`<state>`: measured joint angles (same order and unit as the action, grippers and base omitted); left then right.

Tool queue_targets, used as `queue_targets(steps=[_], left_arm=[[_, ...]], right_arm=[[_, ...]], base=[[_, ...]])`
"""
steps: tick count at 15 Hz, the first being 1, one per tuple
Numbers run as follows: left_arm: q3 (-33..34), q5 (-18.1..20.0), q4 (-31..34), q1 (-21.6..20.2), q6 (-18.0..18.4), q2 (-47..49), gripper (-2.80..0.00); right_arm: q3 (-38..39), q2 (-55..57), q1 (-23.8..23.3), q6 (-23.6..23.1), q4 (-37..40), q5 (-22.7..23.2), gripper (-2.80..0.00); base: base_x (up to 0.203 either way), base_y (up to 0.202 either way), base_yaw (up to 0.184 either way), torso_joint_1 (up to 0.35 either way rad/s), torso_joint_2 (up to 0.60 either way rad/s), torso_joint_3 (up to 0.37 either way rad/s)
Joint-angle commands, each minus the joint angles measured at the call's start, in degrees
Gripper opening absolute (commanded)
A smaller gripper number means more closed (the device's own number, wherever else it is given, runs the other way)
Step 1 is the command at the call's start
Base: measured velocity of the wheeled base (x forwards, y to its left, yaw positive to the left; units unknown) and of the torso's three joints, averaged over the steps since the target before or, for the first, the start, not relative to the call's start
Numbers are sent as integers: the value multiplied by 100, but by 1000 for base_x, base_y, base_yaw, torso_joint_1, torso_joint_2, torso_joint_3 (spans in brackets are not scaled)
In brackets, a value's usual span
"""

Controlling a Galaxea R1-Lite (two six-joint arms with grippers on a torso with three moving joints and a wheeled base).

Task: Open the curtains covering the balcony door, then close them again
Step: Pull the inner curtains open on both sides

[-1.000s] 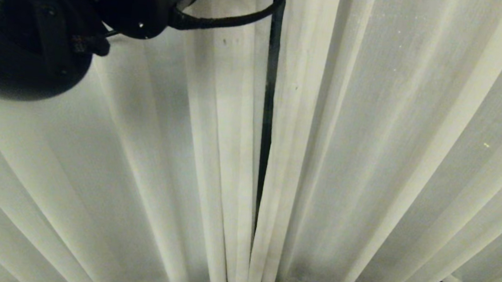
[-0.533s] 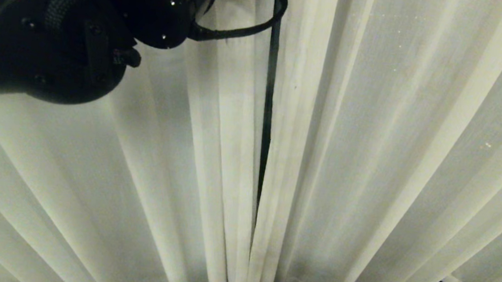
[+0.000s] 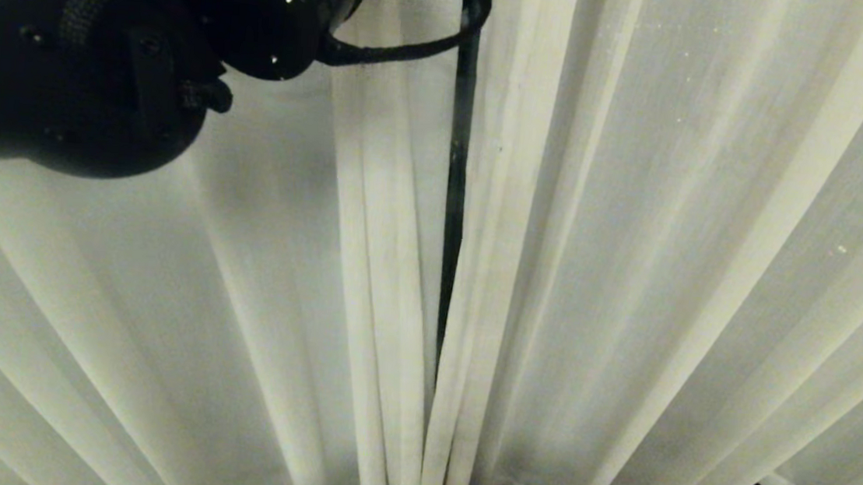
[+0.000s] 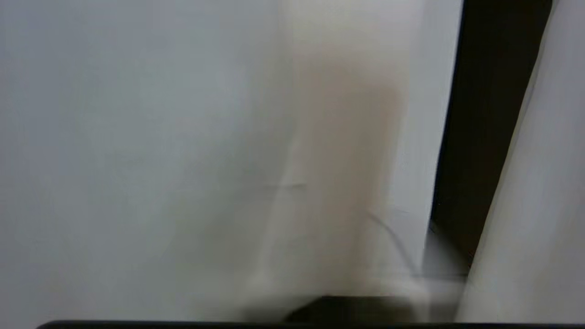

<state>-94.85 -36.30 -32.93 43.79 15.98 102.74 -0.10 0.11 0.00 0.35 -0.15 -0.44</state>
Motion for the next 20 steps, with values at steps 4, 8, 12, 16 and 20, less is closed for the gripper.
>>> queue_targets(steps=[4, 8, 12, 16, 20], left_arm=[[174, -42, -41, 108, 300, -490, -280], [746, -62, -64, 118, 548, -1225, -280], [1530, -165, -65, 55, 645, -2105, -280], [2164, -236, -65, -526, 635, -2856, -280], [2616, -211, -65, -1317, 502, -3251, -280]], right_arm=[[1, -2, 0, 0, -2, 0, -280], [1, -2, 0, 0, -2, 0, -280], [1, -2, 0, 0, -2, 0, -280], [1, -2, 0, 0, -2, 0, -280], [1, -2, 0, 0, -2, 0, -280]], base=[[0, 0, 0, 0, 0, 0], [0, 0, 0, 0, 0, 0], [0, 0, 0, 0, 0, 0], [0, 0, 0, 0, 0, 0], [0, 0, 0, 0, 0, 0]])
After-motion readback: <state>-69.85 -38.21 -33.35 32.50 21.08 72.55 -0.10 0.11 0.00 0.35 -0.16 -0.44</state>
